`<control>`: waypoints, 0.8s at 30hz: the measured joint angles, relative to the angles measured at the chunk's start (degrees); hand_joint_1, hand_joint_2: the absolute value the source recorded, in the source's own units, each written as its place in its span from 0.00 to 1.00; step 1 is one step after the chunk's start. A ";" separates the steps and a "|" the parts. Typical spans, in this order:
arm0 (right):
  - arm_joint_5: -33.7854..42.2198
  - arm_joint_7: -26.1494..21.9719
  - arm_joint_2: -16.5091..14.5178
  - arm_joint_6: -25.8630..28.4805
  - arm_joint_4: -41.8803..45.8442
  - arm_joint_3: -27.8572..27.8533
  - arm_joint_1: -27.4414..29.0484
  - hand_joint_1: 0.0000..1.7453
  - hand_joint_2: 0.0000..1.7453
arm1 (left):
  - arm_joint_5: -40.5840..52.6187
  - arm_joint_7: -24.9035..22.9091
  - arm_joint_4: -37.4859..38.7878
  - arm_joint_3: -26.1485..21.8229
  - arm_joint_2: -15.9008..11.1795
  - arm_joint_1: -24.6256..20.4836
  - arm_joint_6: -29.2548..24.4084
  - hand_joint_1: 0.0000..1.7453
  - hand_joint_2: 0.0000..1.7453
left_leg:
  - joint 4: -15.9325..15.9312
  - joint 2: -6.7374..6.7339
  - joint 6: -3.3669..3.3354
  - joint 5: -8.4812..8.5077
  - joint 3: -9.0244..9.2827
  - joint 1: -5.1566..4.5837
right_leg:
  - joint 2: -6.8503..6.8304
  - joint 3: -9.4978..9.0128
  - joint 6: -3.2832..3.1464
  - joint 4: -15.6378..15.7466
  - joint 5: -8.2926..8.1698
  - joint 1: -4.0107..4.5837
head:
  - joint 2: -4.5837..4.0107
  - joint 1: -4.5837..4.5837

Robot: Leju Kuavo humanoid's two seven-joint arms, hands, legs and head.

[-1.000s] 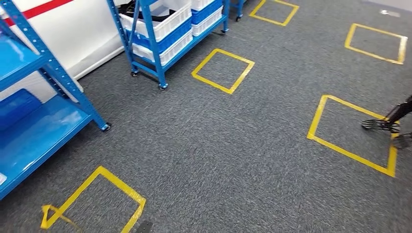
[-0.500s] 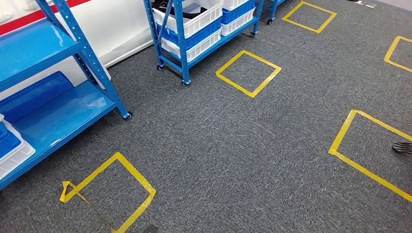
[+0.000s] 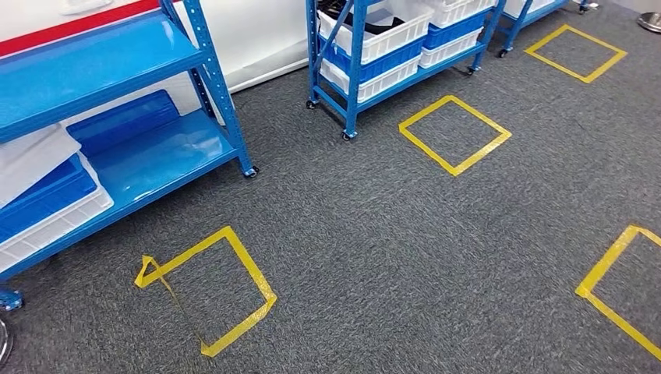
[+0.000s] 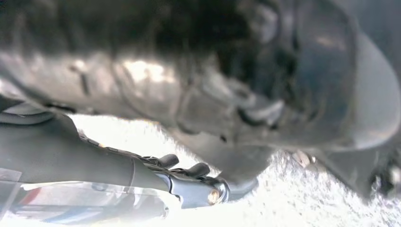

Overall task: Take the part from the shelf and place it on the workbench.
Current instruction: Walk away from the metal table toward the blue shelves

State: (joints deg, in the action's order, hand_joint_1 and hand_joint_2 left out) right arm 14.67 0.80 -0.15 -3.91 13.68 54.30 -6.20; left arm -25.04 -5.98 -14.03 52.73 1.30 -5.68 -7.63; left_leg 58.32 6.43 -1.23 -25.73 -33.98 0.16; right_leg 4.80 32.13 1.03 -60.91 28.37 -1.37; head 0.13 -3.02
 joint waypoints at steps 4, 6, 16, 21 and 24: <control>0.31 -0.26 -0.01 -0.01 0.01 0.09 -0.11 0.00 0.00 | 0.43 -0.13 0.00 1.71 -0.01 -0.05 0.04 0.00 0.00 | 0.53 0.96 1.40 0.06 -1.07 0.18 | -0.83 -0.61 -0.82 1.49 -0.23 0.14 | 0.00 -0.07; 0.39 -0.30 -0.02 -0.01 0.01 0.13 -0.05 0.00 0.00 | 0.45 -0.16 0.00 2.47 -0.02 -0.17 0.04 0.00 0.00 | 4.12 -2.30 1.86 -1.92 -2.88 0.09 | -2.54 -1.05 -1.50 1.90 -0.44 0.07 | 0.00 -0.50; -0.01 -0.22 0.02 0.11 0.01 0.47 -0.17 0.00 0.00 | 11.21 -7.69 0.00 9.28 0.14 -1.12 0.97 0.00 0.00 | 0.42 -10.20 1.01 -0.15 -0.18 -0.56 | -10.08 -2.07 -1.33 1.98 0.65 1.12 | 0.00 -0.79; 0.85 0.55 0.01 -0.03 0.09 0.50 -0.48 0.00 0.00 | 11.29 -8.76 0.00 11.95 0.73 -1.24 1.10 0.00 0.00 | -1.08 -7.63 -0.27 0.41 0.46 -0.16 | -8.31 -1.78 0.03 -0.20 2.82 1.00 | 0.00 -0.50; 1.16 0.84 0.02 -0.17 0.09 0.55 -0.29 0.00 0.00 | 11.29 -7.52 0.00 12.86 0.73 -1.38 1.62 0.00 0.00 | -1.26 -5.86 -0.72 0.56 0.53 -0.09 | -5.19 3.60 0.39 -10.92 7.64 0.82 | 0.00 -0.19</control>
State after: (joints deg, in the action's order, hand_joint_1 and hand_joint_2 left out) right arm 15.84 1.63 -0.13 -4.08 13.77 54.85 -6.48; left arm -13.75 -13.50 -14.03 65.59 2.02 -7.06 -6.01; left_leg 57.06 0.57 -1.95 -25.17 -33.45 0.07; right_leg -0.39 35.73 1.42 -71.83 36.01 -0.56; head 0.13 -3.21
